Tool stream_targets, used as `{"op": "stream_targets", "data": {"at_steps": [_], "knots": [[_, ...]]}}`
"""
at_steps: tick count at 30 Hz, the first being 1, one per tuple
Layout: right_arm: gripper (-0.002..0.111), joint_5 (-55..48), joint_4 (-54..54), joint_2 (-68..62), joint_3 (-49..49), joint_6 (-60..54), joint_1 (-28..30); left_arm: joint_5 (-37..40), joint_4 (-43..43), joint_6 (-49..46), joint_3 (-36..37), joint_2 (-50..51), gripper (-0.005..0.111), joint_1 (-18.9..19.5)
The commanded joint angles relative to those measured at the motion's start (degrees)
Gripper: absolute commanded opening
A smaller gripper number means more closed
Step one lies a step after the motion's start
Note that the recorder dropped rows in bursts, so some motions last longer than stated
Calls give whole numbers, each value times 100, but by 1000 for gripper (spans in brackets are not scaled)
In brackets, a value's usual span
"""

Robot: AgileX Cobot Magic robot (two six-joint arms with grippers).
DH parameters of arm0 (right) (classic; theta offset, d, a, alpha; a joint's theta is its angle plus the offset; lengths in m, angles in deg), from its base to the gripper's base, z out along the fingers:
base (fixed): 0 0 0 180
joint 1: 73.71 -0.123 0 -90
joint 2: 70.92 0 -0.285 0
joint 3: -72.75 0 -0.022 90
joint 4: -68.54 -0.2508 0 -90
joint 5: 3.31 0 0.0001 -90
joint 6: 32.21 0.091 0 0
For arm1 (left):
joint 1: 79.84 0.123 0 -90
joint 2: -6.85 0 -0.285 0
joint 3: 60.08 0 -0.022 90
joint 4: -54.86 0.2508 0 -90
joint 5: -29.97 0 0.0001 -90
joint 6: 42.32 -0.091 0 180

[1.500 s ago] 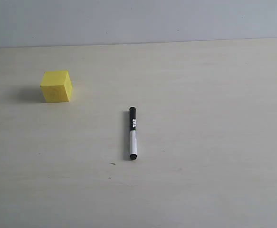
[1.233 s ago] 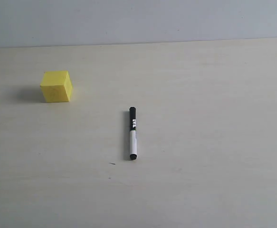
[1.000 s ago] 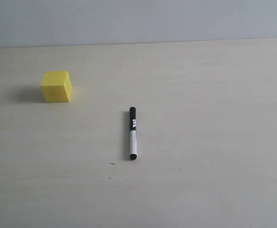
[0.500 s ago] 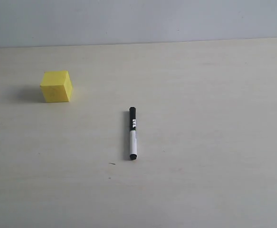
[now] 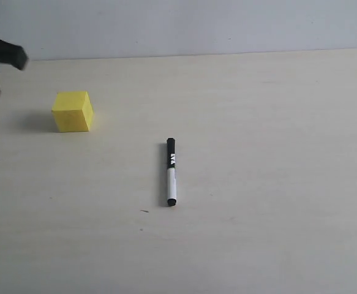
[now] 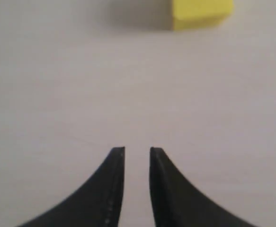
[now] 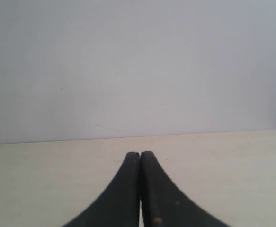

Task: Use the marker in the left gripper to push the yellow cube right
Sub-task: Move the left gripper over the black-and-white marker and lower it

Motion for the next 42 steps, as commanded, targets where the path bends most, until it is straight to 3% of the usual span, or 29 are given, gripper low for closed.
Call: {"op": "stream_targets", "data": {"at_steps": [1,5,8,14,18,26,31,35,42], "knots": [[0,28,6,39,-24,-6,43,-423,-962,275,199,493,42,-594],[0,28,6,39,-24,-6,43,-1603,-1498,647,381,754,56,-1361],[0,28,6,39,-24,-6,43,-2107,-1889,575,381,995,56,-1910],[0,28,6,39,-24,-6,43,-2932,-2075,320,381,1389,56,-2518],[0,28,6,39,-24,-6,43,-2895,-2612,545,381,1615,56,-2606],[0,28,6,39,-24,-6,43,-2666,-2242,1835,381,1713,56,-2606],[0,28,6,39,-24,-6,43,-2427,-2077,2049,293,1736,56,-2606],[0,28,6,39,-24,-6,43,-1557,-1716,2290,-316,1997,56,-2606],[0,28,6,39,-24,-6,43,-823,-1610,2500,-1246,2687,56,-2758]]}}
